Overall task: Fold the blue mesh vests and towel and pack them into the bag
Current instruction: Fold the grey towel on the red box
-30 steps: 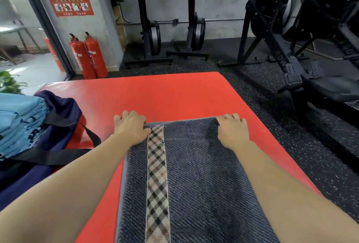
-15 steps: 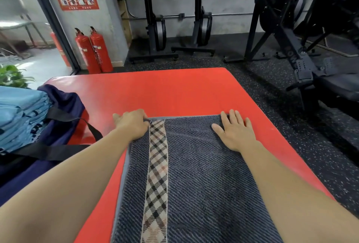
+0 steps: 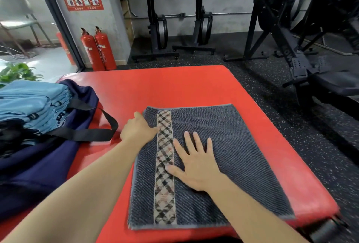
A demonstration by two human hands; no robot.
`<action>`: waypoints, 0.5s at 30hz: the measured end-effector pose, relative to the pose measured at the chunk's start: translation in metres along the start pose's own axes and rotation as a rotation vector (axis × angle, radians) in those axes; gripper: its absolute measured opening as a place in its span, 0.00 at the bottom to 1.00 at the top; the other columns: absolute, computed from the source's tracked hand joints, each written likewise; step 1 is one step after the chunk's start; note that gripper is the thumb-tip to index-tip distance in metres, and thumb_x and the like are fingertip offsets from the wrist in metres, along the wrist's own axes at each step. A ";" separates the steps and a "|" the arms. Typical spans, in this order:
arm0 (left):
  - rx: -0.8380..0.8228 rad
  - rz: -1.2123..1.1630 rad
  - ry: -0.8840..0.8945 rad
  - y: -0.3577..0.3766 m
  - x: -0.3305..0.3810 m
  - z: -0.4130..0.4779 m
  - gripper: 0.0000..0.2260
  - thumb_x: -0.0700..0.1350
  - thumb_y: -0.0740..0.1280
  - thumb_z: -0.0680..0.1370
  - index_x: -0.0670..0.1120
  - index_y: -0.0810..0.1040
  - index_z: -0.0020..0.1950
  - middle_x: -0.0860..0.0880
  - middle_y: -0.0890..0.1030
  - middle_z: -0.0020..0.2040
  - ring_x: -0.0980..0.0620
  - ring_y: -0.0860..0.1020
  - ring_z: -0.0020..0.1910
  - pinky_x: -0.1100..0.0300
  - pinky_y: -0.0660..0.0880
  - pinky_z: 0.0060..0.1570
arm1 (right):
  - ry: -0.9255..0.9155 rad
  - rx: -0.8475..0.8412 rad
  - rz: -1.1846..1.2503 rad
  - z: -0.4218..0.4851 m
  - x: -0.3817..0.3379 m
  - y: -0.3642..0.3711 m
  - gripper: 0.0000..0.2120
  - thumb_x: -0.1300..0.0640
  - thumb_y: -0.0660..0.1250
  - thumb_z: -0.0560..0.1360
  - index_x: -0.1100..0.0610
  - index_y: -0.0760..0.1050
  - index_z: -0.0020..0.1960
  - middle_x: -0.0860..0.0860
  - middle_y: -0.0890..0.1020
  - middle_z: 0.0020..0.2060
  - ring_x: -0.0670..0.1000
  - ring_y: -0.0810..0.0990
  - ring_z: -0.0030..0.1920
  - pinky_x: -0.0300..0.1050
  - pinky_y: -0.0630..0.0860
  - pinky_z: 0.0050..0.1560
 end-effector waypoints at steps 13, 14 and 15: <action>-0.130 -0.129 -0.050 0.000 -0.049 -0.056 0.23 0.61 0.74 0.70 0.42 0.72 0.37 0.48 0.76 0.36 0.44 0.78 0.40 0.55 0.73 0.40 | 0.047 0.205 0.155 -0.051 0.000 -0.019 0.26 0.40 0.54 0.81 0.49 0.63 0.75 0.49 0.67 0.73 0.53 0.58 0.74 0.56 0.54 0.72; -0.133 -0.154 -0.055 0.002 -0.050 -0.059 0.22 0.59 0.74 0.71 0.43 0.71 0.36 0.48 0.75 0.35 0.44 0.78 0.40 0.55 0.73 0.40 | -0.012 0.263 0.137 -0.059 -0.010 -0.019 0.23 0.41 0.56 0.79 0.48 0.70 0.70 0.48 0.73 0.66 0.53 0.65 0.70 0.55 0.60 0.68; -0.133 -0.173 -0.057 0.001 -0.049 -0.061 0.22 0.58 0.74 0.71 0.43 0.71 0.36 0.48 0.75 0.35 0.44 0.77 0.39 0.55 0.72 0.40 | -0.079 0.312 0.133 -0.065 -0.023 -0.018 0.21 0.40 0.58 0.76 0.48 0.76 0.63 0.47 0.78 0.59 0.53 0.70 0.64 0.54 0.65 0.64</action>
Point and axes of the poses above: each hand's wrist, its own z-axis towards the middle knuckle, its own y-axis out of the palm, x = y × z, the point moved 3 cm from there along z, towards the middle knuckle
